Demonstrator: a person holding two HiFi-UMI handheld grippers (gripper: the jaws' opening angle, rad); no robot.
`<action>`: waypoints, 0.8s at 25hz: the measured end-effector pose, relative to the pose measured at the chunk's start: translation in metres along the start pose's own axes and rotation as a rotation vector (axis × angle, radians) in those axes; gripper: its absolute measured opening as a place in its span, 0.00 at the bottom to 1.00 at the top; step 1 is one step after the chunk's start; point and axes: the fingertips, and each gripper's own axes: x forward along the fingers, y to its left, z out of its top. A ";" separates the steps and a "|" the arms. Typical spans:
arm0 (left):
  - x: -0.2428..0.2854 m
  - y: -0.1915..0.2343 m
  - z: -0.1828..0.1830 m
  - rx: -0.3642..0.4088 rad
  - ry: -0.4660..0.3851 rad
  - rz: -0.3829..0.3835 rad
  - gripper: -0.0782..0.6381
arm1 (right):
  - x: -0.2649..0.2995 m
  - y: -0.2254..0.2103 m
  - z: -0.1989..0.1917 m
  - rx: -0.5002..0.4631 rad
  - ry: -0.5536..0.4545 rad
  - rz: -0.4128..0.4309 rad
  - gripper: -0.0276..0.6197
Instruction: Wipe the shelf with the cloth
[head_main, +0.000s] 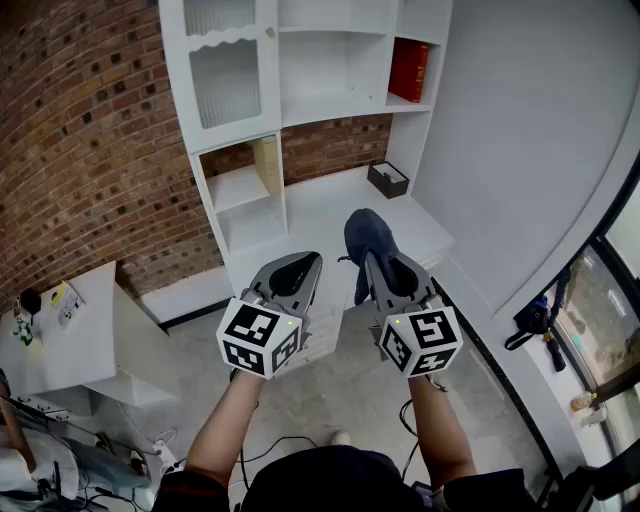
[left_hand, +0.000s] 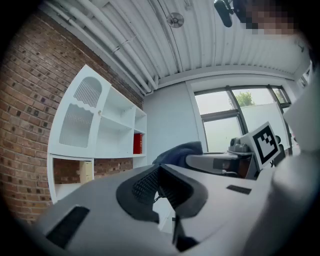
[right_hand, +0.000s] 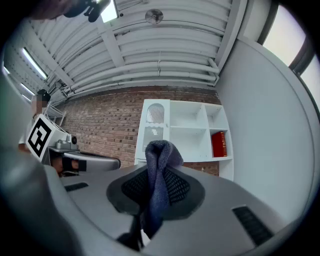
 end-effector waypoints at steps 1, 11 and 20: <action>0.001 0.000 0.000 -0.003 0.001 0.002 0.13 | 0.000 0.000 -0.001 -0.006 0.001 0.002 0.13; 0.023 -0.001 -0.009 -0.011 0.016 0.014 0.13 | 0.005 -0.021 -0.009 0.006 -0.002 0.018 0.13; 0.058 -0.007 -0.012 0.000 0.022 0.034 0.13 | 0.013 -0.058 -0.014 0.028 -0.014 0.041 0.13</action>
